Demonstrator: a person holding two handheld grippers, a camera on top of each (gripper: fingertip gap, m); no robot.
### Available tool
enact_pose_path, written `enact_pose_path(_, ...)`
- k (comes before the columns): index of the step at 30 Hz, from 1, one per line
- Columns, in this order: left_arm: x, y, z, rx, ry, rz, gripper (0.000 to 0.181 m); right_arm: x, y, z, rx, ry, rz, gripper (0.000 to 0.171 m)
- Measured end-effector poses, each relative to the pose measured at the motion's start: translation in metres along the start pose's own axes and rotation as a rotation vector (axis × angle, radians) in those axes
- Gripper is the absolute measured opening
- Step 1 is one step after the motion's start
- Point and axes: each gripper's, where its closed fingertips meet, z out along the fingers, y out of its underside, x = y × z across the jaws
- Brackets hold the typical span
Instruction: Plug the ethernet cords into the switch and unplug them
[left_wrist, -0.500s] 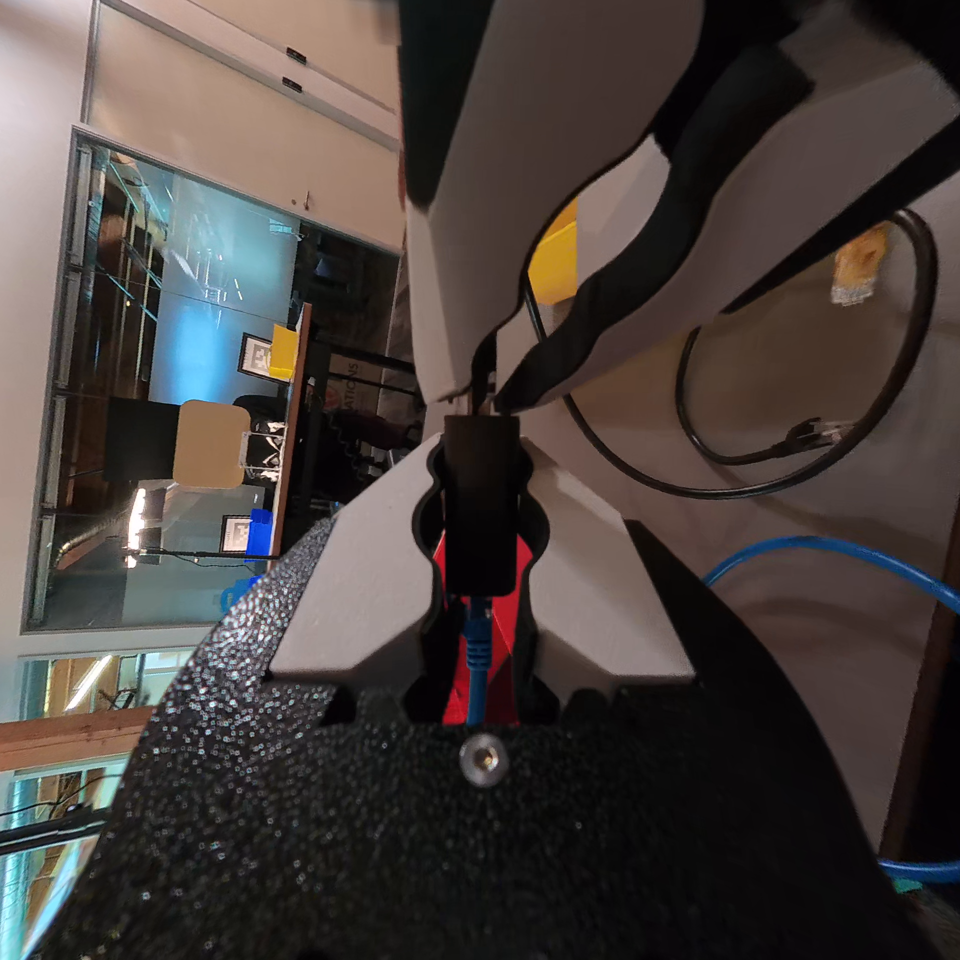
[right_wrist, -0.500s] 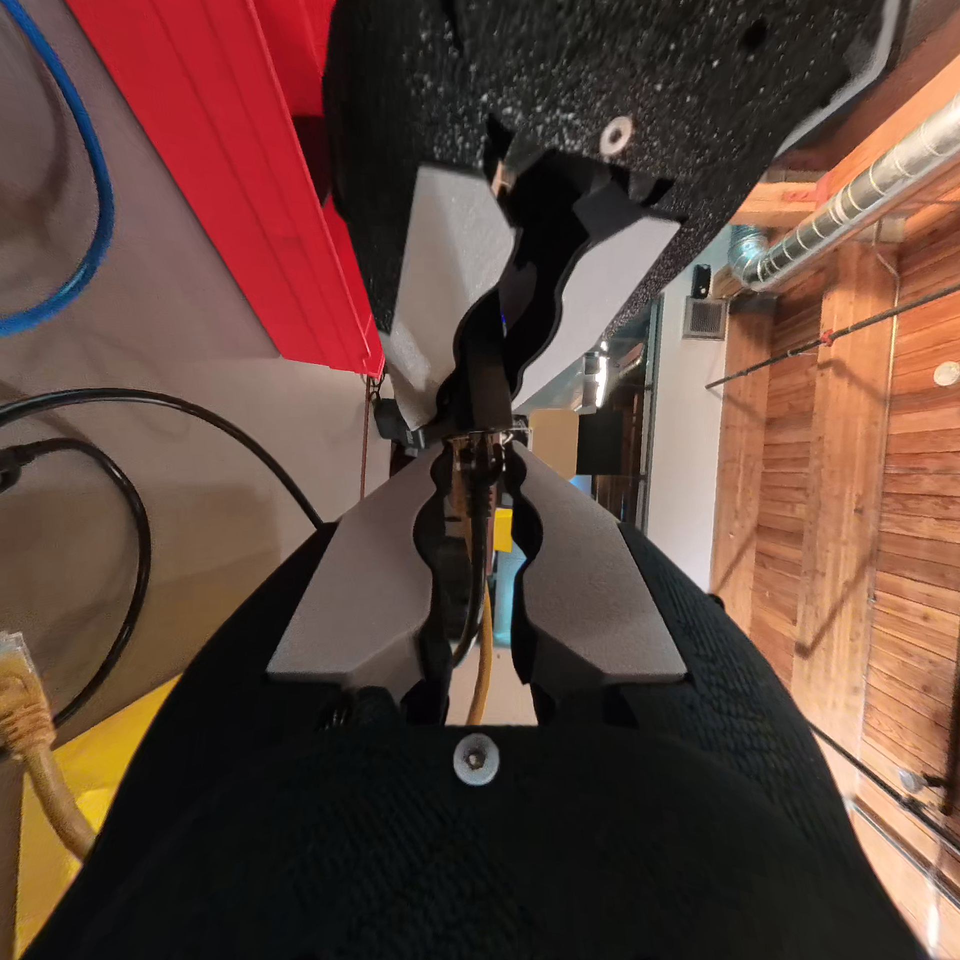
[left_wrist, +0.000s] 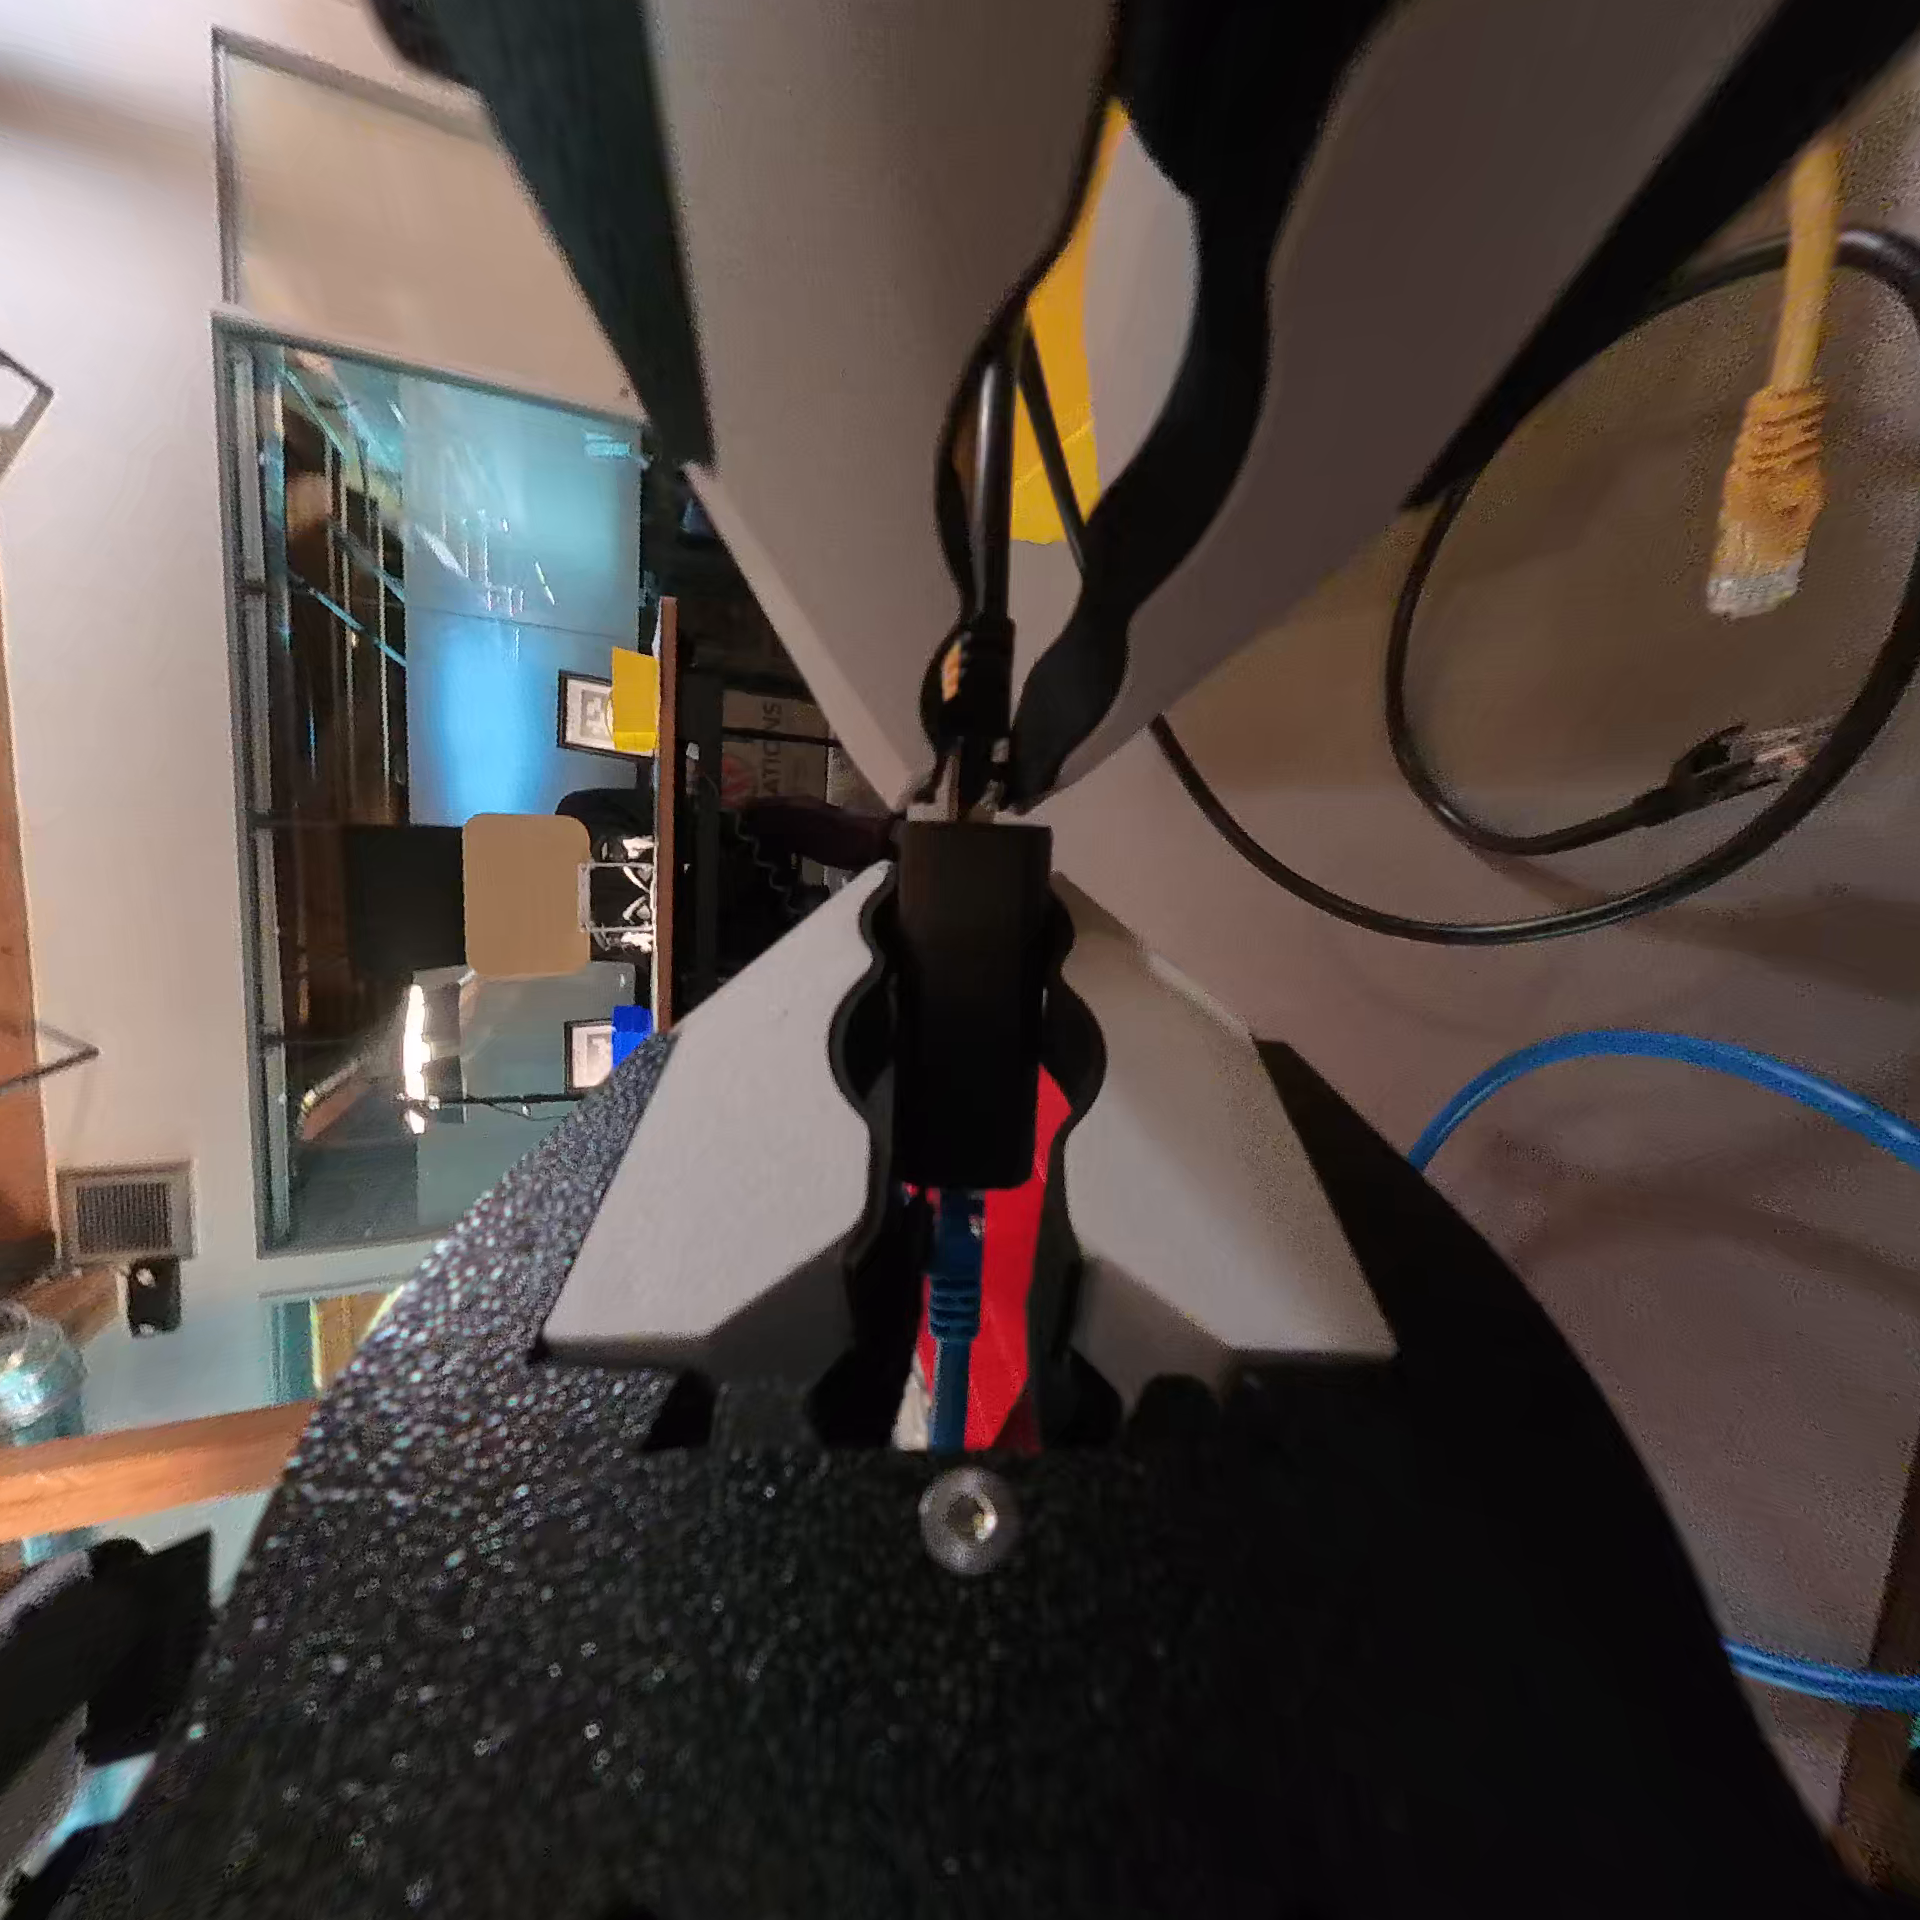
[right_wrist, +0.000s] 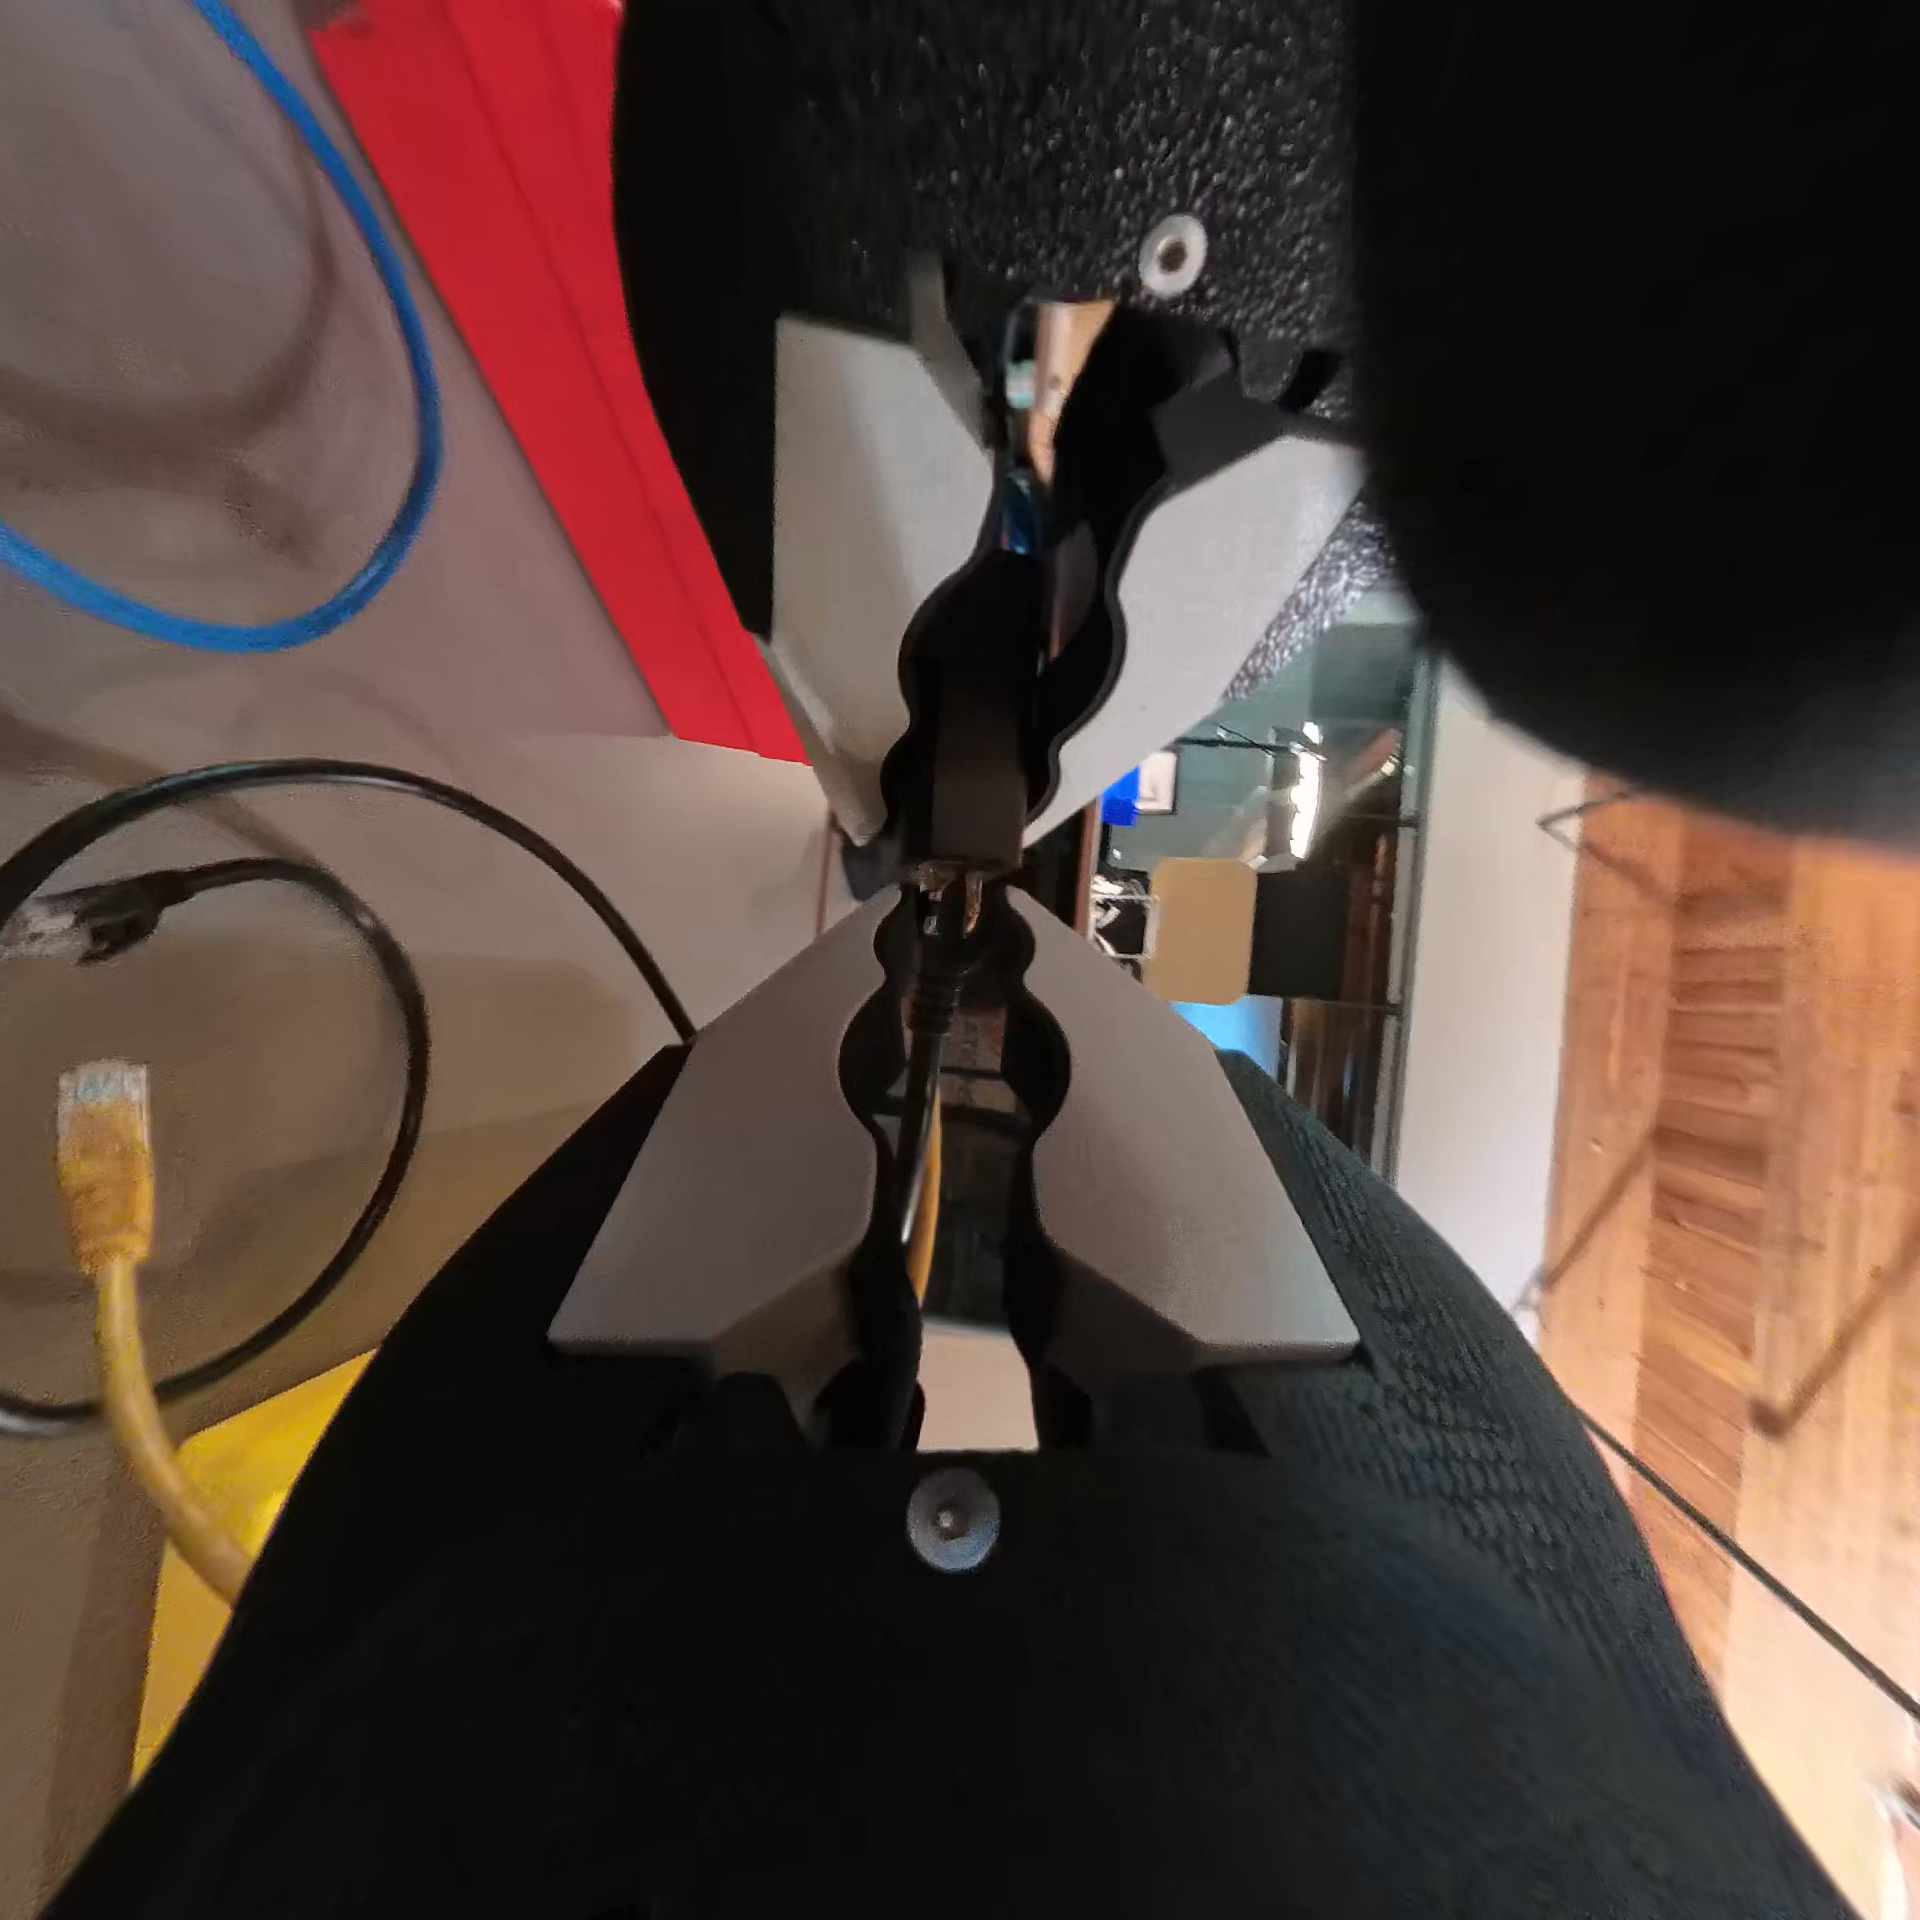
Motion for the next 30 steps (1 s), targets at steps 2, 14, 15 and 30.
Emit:
enact_pose_path(2,0.009,-0.003,0.001,0.009,0.030,0.066,0.021,-0.011,0.000,-0.003,0.021,-0.071,-0.032,0.009)
enact_pose_path(14,-0.029,0.070,-0.021,0.050,0.062,0.019,0.022,-0.023,0.013,-0.023,0.097,-0.209,0.015,0.010)
enact_pose_path(15,-0.033,0.071,-0.025,0.074,0.059,-0.022,0.022,-0.007,0.018,-0.022,0.095,-0.152,0.069,0.010)
enact_pose_path(30,-0.067,0.079,0.002,0.156,-0.071,-0.642,0.022,0.044,0.033,-0.095,0.560,-0.194,0.545,0.011)
